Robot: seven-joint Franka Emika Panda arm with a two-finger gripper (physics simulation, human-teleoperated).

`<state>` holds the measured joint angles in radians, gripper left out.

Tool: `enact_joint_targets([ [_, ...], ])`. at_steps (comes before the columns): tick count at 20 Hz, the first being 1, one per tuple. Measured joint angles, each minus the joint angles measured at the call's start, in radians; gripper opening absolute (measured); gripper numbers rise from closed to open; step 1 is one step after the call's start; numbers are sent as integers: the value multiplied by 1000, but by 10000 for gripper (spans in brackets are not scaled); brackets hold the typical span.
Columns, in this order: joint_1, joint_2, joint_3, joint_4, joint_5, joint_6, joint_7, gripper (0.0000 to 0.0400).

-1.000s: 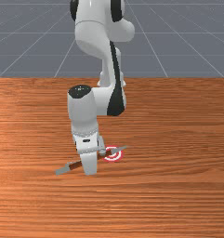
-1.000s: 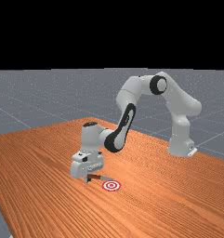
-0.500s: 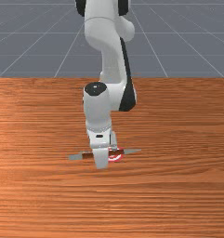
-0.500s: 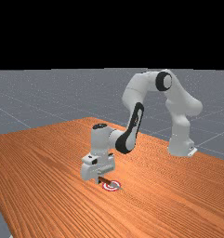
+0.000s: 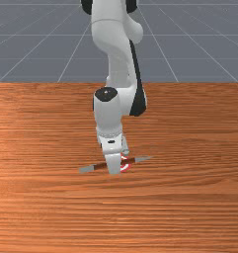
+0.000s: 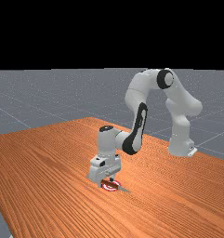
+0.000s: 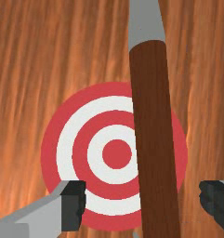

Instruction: Pick up the pen and put it to the marker

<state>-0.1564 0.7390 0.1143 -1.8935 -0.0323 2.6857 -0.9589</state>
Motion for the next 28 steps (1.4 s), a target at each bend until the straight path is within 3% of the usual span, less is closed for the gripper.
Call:
enact_joint_targets([
  [2, 23, -8, -28, -18, -21, 42, 20, 391],
  [3, -11, -10, 6, -19, -6, 35, -26, 395],
  [6, -12, -34, 5, -51, 0, 79, -13, 399],
  [8, -37, -104, 31, -135, 10, 185, -28, 400],
  [10, -48, -213, 44, -162, 32, 97, -37, 400],
  [12, -38, -280, 35, -114, 33, -85, -25, 400],
  [13, -2, -285, -2, -96, -25, -111, 27, 400],
  [14, -24, -231, 23, -4, 16, -240, -9, 400],
  [15, -16, -174, 17, 53, 10, -284, -4, 400],
  [17, -7, -89, 6, 74, 2, -228, -1, 400],
  [18, 21, -93, -29, -31, 20, 1, 100, 400],
  [21, -29, -168, 14, -214, 13, 112, -10, 400],
  [22, -8, -190, -10, -247, -5, 101, 13, 400],
  [23, -55, -186, 32, -245, 5, 92, -70, 400],
  [24, -30, -148, 5, -177, 7, -6, -13, 400],
  [27, -22, -75, -6, -154, 1, 70, -11, 400],
  [28, -37, -78, 12, -178, -10, 146, -50, 400],
])
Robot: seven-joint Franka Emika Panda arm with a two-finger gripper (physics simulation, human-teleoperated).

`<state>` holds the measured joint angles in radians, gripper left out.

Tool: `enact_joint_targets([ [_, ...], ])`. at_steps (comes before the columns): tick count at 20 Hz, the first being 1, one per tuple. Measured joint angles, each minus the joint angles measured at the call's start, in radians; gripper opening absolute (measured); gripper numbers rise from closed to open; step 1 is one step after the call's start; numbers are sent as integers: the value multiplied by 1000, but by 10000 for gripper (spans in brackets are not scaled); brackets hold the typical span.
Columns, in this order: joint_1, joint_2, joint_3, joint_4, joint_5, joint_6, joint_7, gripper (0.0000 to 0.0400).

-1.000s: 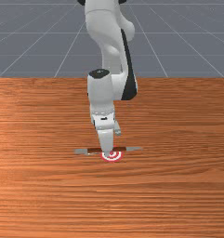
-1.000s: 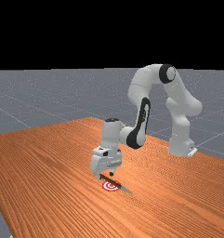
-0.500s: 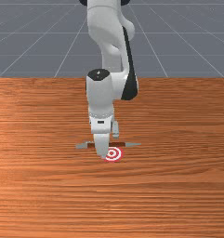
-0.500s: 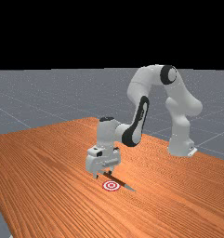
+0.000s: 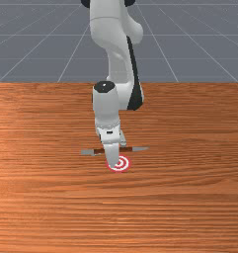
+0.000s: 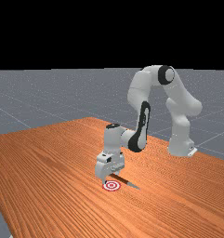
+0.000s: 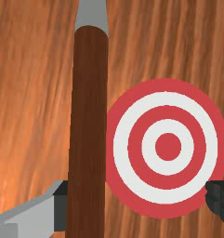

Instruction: Pick up the pen and put it to the marker

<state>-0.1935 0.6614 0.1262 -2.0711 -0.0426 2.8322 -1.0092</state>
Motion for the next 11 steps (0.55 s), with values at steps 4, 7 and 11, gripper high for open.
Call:
enact_joint_targets([
  [4, -32, -1, 6, 6, 5, -7, -28, 400],
  [7, -6, 46, -19, 103, 16, -55, 31, 400],
  [11, 17, 139, -26, 298, 18, -163, 55, 400],
])
